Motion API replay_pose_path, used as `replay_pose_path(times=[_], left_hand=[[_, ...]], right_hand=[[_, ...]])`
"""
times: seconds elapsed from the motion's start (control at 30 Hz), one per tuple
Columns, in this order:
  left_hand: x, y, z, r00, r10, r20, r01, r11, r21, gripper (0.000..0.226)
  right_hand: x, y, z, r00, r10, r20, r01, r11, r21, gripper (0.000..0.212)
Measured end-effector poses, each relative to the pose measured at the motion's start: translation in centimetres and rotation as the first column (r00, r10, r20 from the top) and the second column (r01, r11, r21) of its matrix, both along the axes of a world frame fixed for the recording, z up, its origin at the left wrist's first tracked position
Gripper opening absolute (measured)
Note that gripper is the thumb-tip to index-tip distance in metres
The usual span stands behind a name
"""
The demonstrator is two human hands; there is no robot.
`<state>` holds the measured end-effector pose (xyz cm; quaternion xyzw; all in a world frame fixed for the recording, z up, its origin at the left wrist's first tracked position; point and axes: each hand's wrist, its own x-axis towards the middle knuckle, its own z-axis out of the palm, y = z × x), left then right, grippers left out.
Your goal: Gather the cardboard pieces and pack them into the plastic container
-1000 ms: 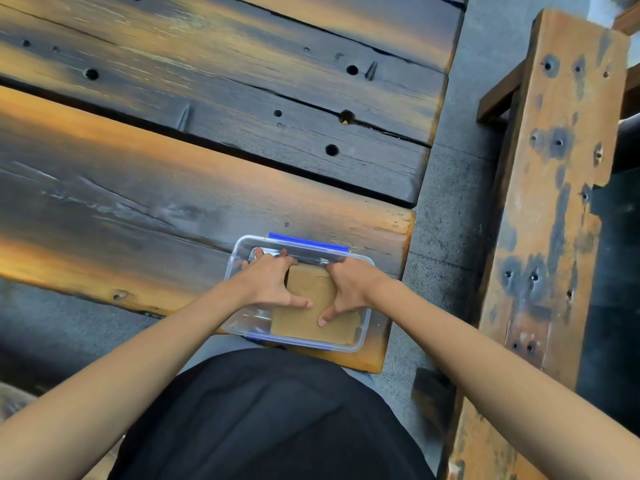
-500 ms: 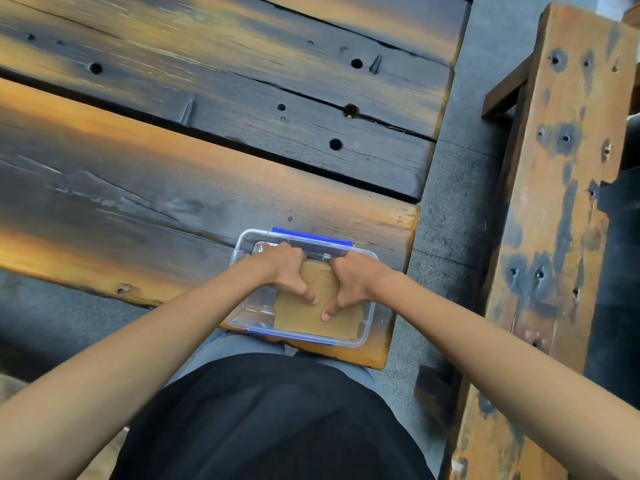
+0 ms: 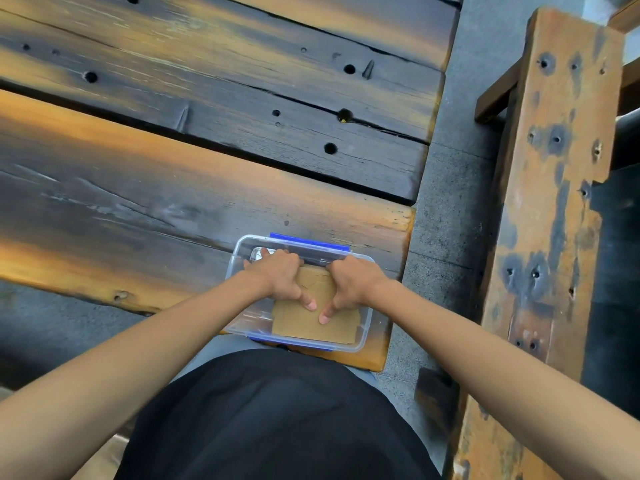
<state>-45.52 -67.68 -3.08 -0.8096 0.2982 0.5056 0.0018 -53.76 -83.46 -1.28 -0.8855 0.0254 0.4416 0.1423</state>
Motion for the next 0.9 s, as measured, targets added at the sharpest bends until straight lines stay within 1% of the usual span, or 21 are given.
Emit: replay_pose_path(times=[0.13,0.27,0.43,0.5,0.53,0.6,0.67,0.77,0.87,0.9], left_hand=[[-0.1,0.1,0.3,0.999,0.033,-0.005,-0.033,0.999,0.029,0.096],[0.0,0.1,0.6,0.999,0.048,-0.018,-0.048,0.999,0.013,0.096],[0.1,0.1,1.7,1.000,0.024,-0.003,-0.024,1.000,-0.001,0.093],[0.2,0.2,2.1,0.999,0.051,-0.010,-0.051,0.999,-0.017,0.090],[0.3,0.3,2.3,0.996,0.086,-0.025,-0.087,0.996,-0.033,0.093],[0.4,0.5,3.0,0.982,0.180,-0.062,-0.184,0.981,-0.064,0.104],[0.7,0.9,3.7,0.969,0.233,-0.087,-0.241,0.966,-0.095,0.104],[1.1,1.4,5.6,0.973,0.221,-0.067,-0.228,0.965,-0.126,0.093],[1.3,2.0,7.5,0.970,0.242,0.004,-0.236,0.951,-0.197,0.076],[1.5,2.1,8.2,0.969,0.243,0.047,-0.227,0.949,-0.217,0.070]], right_hand=[[0.0,0.0,0.2,1.000,-0.001,-0.008,0.001,1.000,-0.002,0.094],[-0.2,0.1,0.5,1.000,0.015,-0.003,-0.015,1.000,0.002,0.097],[-0.5,0.0,1.2,0.999,0.009,0.033,-0.010,0.999,0.044,0.107],[-0.5,0.0,1.7,0.999,-0.018,0.038,0.015,0.998,0.062,0.112],[-0.6,0.0,1.8,0.999,-0.032,0.042,0.028,0.997,0.074,0.113],[-0.6,0.0,2.4,0.998,-0.048,0.050,0.044,0.996,0.079,0.109],[-0.6,-0.1,2.9,0.997,-0.043,0.069,0.038,0.997,0.073,0.100],[-0.4,-0.3,4.1,0.992,0.001,0.126,-0.008,0.998,0.055,0.083],[0.4,-0.5,5.5,0.969,0.123,0.216,-0.125,0.992,-0.005,0.077],[0.9,-0.5,6.2,0.958,0.143,0.247,-0.141,0.990,-0.025,0.075]])
